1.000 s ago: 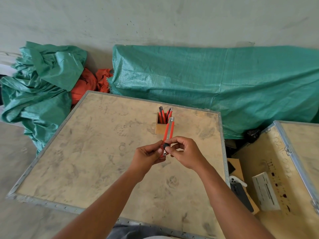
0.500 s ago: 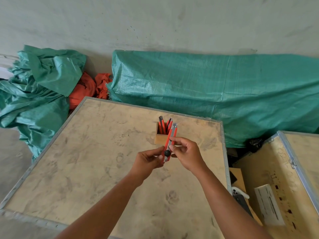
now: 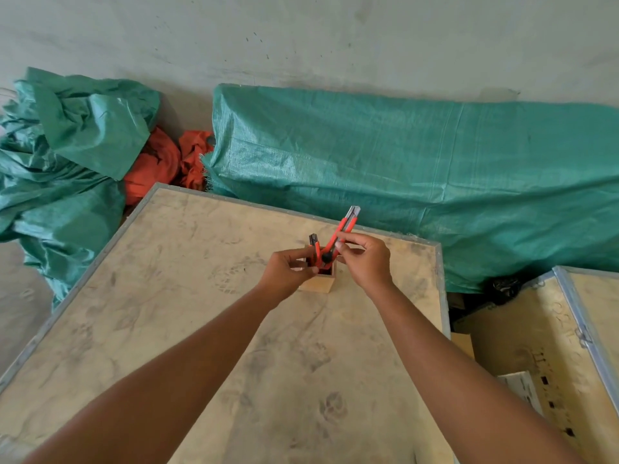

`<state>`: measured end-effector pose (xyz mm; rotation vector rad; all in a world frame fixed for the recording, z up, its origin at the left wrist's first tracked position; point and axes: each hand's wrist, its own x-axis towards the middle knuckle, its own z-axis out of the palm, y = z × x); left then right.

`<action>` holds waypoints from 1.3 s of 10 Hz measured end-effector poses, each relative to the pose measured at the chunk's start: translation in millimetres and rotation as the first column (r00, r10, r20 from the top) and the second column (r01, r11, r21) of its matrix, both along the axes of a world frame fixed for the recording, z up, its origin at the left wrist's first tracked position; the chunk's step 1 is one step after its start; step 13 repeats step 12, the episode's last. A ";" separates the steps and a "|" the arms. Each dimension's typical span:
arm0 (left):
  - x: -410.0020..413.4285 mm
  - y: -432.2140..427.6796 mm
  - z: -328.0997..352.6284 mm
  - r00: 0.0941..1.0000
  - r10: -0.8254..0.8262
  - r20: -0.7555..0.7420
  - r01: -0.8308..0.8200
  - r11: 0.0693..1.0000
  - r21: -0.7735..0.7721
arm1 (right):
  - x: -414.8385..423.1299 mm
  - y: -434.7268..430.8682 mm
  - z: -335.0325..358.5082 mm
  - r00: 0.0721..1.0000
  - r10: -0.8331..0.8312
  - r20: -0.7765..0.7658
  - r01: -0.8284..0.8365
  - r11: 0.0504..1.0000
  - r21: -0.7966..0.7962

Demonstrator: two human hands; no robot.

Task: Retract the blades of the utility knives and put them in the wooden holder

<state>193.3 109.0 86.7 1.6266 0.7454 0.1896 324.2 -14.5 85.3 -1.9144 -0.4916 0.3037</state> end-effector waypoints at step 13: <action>11.8 -13.8 -13.0 0.984 0.075 -0.164 -0.045 0.982 0.182 | -29.3 -1.0 -4.2 0.997 -0.019 0.069 0.027 0.993 -0.118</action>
